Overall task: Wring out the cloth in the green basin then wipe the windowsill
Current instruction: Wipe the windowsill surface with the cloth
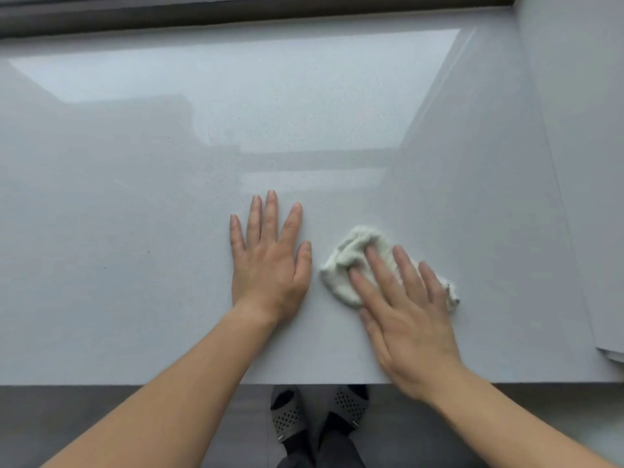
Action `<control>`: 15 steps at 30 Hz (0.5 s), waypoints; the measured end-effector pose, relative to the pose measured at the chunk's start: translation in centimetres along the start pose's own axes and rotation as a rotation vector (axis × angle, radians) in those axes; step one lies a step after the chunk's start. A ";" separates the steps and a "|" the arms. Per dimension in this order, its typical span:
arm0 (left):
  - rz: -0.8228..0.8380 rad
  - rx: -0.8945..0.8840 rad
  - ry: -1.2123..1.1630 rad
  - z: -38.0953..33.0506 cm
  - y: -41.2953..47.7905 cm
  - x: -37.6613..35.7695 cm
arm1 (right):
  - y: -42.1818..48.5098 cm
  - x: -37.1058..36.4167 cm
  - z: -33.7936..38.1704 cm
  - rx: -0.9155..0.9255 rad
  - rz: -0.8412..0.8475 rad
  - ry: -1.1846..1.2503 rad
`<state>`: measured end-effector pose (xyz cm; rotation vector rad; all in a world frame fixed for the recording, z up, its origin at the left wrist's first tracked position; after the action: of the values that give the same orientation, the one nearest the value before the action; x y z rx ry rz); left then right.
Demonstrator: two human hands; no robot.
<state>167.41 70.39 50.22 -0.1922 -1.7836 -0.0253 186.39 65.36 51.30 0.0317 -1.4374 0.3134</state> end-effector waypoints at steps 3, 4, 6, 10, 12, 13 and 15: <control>-0.005 0.005 -0.003 0.0 0.0 0.1 | 0.2 0.0 -2.4 0.080 0.019 -0.018; -0.005 0.004 0.000 0.0 0.0 0.1 | 1.4 0.1 -3.4 0.022 0.018 -0.014; -0.005 0.003 0.009 -0.1 0.0 0.1 | 3.3 0.6 -4.9 -0.190 0.005 0.067; -0.012 0.005 -0.004 -0.1 -0.2 0.1 | -0.4 -0.2 -1.3 -0.303 -0.055 0.061; -0.018 -0.013 -0.020 -0.4 -0.2 0.1 | -4.5 -1.3 1.2 -0.119 -0.028 0.012; -0.024 -0.022 -0.031 -0.4 -0.3 0.1 | -6.2 -1.7 1.5 -0.038 0.002 -0.004; -0.034 -0.036 -0.051 -0.4 -0.5 0.2 | -7.3 -1.7 -0.3 0.034 0.044 -0.017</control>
<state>167.70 69.90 50.58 -0.1898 -1.8382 -0.0775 188.17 58.06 50.78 0.0307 -1.4506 0.3744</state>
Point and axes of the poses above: each hand's wrist, its own y-axis towards the middle knuckle, its own x-axis out of the back of the hand, z = x × y, the point moved 8 cm from there along y, towards the middle knuckle, and after that the axes turned 13 degrees about -x, right-handed, at the moved point
